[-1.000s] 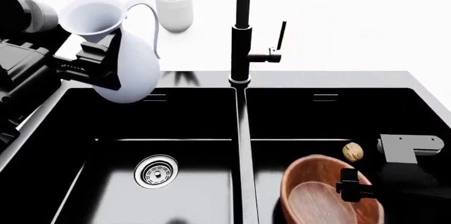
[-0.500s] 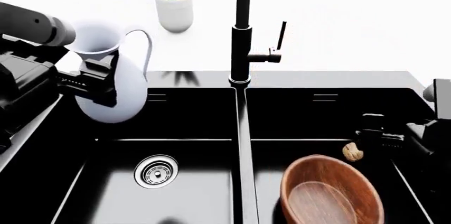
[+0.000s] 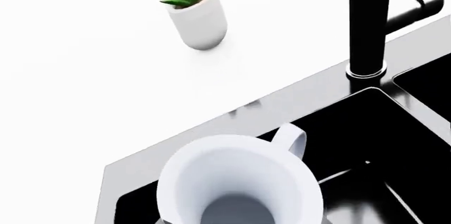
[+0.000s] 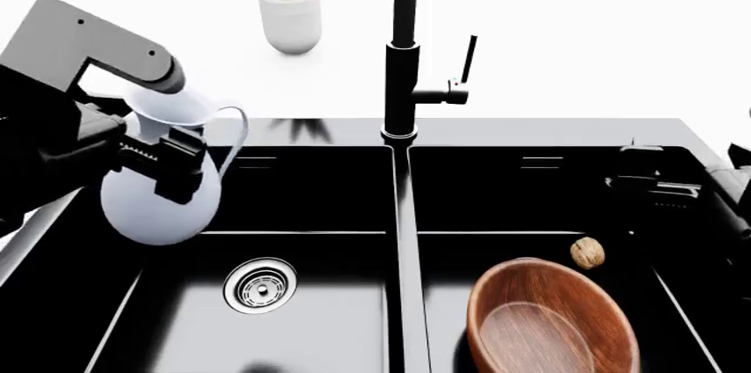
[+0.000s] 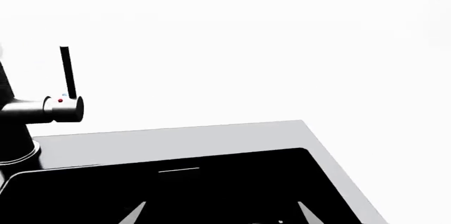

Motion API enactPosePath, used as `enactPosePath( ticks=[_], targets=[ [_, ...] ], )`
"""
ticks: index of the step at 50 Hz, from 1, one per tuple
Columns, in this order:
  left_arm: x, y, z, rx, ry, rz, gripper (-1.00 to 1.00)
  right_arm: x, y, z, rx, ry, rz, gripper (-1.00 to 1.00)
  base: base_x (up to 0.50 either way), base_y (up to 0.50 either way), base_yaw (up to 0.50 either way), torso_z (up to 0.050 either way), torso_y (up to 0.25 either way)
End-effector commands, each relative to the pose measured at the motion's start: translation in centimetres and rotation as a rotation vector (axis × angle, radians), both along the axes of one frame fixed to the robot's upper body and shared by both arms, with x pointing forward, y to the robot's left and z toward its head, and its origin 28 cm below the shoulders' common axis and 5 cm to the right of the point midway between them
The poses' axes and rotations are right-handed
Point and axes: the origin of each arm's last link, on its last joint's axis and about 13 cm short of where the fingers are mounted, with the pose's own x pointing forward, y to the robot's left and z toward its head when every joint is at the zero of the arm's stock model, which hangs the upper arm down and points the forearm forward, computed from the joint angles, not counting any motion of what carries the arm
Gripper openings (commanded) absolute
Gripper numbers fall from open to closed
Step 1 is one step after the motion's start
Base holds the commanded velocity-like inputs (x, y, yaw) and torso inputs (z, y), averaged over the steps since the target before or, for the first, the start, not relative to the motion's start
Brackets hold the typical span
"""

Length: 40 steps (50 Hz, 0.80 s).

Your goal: Pick the bowl and pitcher and place them in the sink. Then turn on the water.

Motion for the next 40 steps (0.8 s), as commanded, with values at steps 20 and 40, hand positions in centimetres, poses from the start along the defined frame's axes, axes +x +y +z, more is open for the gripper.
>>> enactPosePath(
  ticks=[20, 40],
  targets=[
    [4.1, -2.7, -3.7, 0.262, 0.296, -0.036, -1.0, -1.1, 1.0, 0.9, -0.058, -0.102, 0.047, 1.0, 0.0, 0.0, 0.0, 0.0, 0.001],
    [3.8, -2.5, -2.6, 0.203, 0.162, -0.012, -1.0, -1.5, 1.3, 1.0, -0.083, -0.089, 0.062, 1.0, 0.0, 0.0, 0.0, 0.001, 0.0]
  ],
)
